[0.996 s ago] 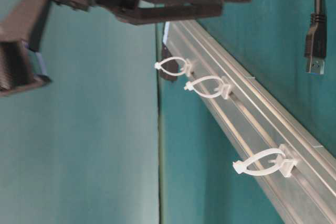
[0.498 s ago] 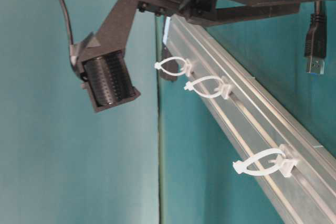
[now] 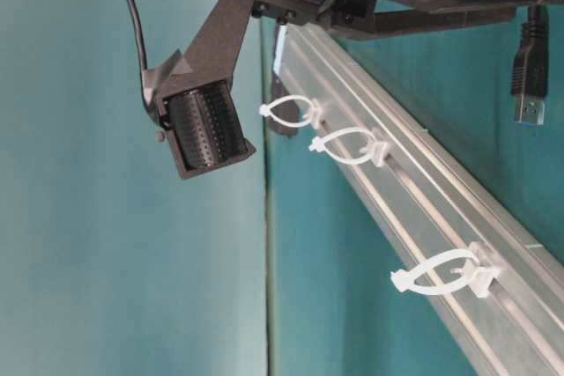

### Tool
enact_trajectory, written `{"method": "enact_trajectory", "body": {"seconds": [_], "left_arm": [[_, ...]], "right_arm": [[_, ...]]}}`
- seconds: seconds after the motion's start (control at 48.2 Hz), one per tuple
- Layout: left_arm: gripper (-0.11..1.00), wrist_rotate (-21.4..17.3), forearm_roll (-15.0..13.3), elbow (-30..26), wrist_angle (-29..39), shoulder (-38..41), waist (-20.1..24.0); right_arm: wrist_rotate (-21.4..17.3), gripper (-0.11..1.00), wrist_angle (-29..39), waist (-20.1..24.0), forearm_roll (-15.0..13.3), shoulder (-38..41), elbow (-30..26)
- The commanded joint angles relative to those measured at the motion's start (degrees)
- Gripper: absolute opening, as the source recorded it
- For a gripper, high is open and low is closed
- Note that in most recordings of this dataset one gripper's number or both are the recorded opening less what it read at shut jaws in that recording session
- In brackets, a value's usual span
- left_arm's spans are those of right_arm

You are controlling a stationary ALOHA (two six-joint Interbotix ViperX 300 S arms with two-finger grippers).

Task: Pass the USB cable through three rings with both arms.
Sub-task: 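Close the right gripper on the USB cable just behind the plug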

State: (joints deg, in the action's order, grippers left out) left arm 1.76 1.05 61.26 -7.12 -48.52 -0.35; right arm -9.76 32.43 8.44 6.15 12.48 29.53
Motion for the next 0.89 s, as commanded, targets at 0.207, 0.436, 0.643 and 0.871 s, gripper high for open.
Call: {"method": "enact_trajectory", "body": {"seconds": [0.207, 0.436, 0.643, 0.871], "left_arm": [[-0.02, -0.1, 0.1, -0.9, -0.2, 0.1, 0.2], [-0.02, -0.1, 0.1, -0.8, -0.2, 0.1, 0.1], [-0.02, -0.2, 0.1, -0.6, -0.2, 0.1, 0.2], [-0.02, -0.2, 0.1, -0.6, -0.2, 0.1, 0.2]], "right_arm": [[-0.3, 0.45, 1.4, 2.3, 0.2, 2.6, -0.4], [0.4, 0.44, 4.6, 3.3, -0.4, 3.5, -2.3], [0.1, 0.45, 7.2, 4.0, -0.4, 3.7, -3.0], [-0.1, 0.35, 7.8, 3.8, -1.3, 3.7, -3.2]]}}
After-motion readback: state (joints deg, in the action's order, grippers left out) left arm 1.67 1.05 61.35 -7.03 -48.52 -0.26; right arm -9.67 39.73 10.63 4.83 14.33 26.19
